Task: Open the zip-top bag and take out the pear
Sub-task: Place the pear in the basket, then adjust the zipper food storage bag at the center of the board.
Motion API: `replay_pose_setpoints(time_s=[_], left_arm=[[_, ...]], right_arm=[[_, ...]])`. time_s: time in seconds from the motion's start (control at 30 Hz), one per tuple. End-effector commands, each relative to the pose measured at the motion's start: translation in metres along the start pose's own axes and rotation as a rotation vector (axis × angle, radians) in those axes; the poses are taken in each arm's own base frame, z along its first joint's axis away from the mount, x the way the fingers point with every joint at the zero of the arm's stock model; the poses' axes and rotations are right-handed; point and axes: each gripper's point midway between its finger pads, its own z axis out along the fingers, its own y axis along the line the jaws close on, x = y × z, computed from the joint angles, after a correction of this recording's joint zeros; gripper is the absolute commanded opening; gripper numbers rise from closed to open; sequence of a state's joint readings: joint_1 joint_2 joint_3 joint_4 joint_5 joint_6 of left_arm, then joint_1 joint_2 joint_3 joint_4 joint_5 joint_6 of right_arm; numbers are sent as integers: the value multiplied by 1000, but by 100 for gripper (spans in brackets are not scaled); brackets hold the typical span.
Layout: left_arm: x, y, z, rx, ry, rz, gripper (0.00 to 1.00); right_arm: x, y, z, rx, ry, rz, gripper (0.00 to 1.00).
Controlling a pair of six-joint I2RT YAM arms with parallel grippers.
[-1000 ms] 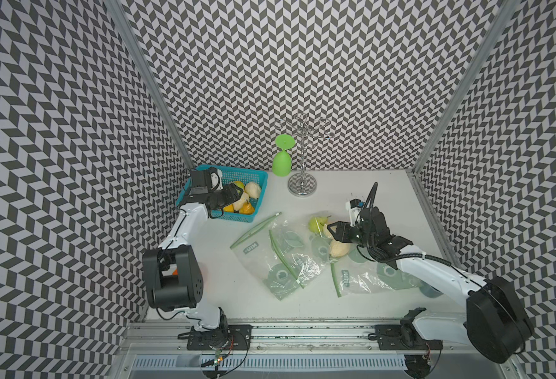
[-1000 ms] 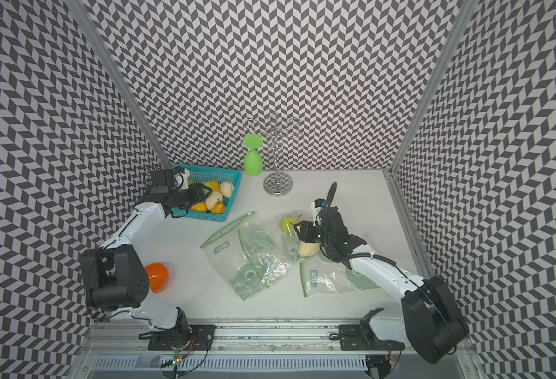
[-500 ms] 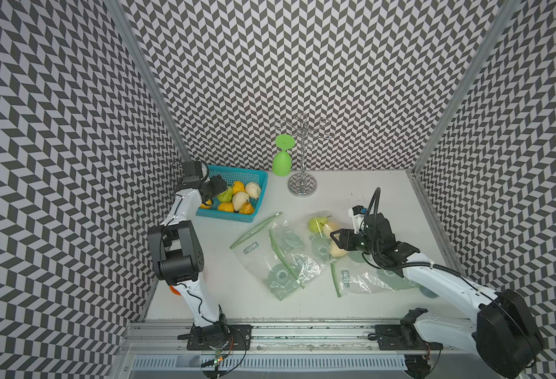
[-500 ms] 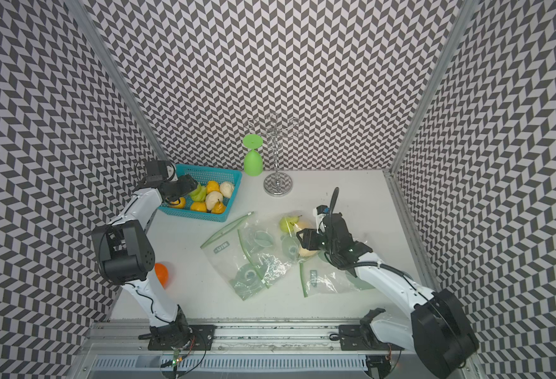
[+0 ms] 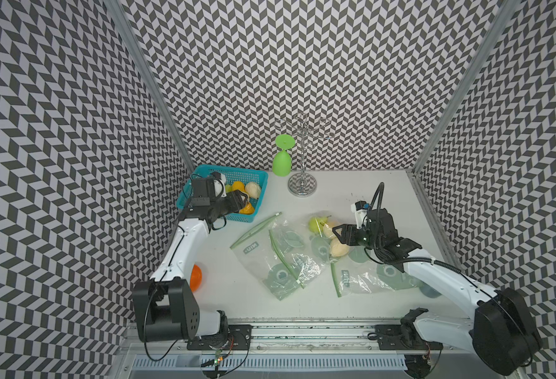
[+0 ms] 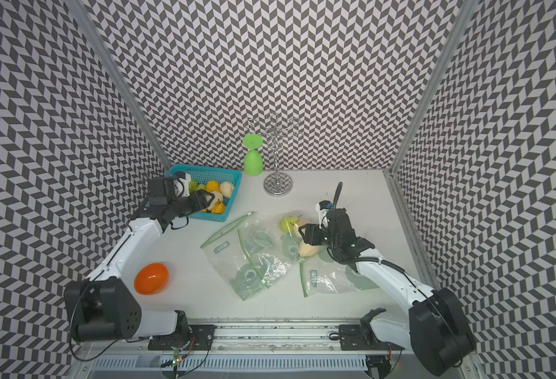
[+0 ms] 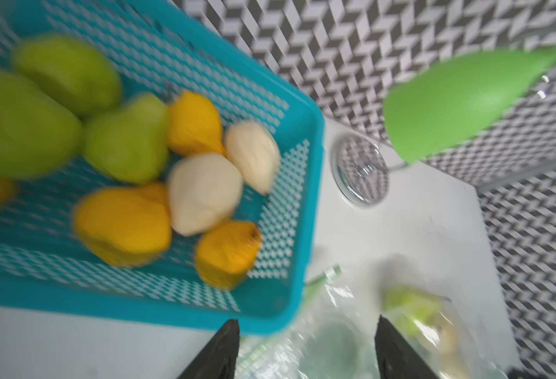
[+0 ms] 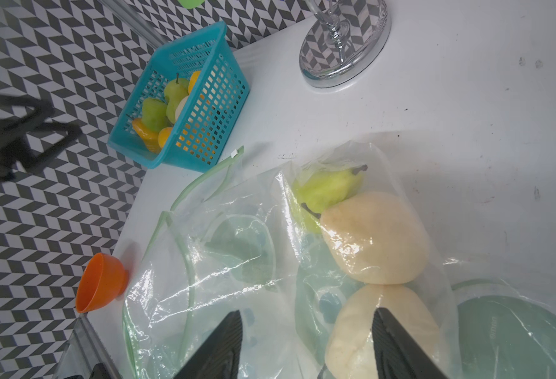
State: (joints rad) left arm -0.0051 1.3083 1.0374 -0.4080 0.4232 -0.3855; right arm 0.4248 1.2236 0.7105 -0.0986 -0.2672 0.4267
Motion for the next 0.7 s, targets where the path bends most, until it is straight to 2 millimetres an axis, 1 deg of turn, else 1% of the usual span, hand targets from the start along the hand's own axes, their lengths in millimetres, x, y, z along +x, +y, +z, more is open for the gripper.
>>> replay_pose_setpoints(time_s=[0.0, 0.03, 0.07, 0.17, 0.27, 0.3, 0.37, 0.5, 0.57, 0.67], left_arm=[[55, -17, -9, 108, 71, -69, 51], [70, -19, -12, 131, 91, -92, 44], [87, -20, -14, 149, 116, -118, 33], [128, -31, -19, 218, 177, -171, 12], [159, -36, -19, 244, 232, -197, 1], [170, -36, -18, 251, 251, -205, 0], [184, -40, -15, 280, 277, -225, 0], [206, -52, -3, 310, 324, -224, 0], [206, -58, 3, 325, 313, -229, 2], [199, -72, 10, 374, 283, -245, 4]], right_arm=[[-25, 11, -5, -47, -59, -23, 63], [-27, 11, -5, -50, -65, -25, 63], [-29, 11, -5, -51, -69, -25, 63], [-33, 10, -2, -51, -72, -28, 63], [-35, 6, 0, -56, -57, -17, 61], [-36, 6, 1, -60, -53, -16, 61], [-36, 3, 4, -56, -51, -12, 61], [-33, -4, 9, -46, -33, -11, 61], [-32, -5, 12, -49, -25, -17, 61], [-28, -12, 15, -28, -11, -16, 61]])
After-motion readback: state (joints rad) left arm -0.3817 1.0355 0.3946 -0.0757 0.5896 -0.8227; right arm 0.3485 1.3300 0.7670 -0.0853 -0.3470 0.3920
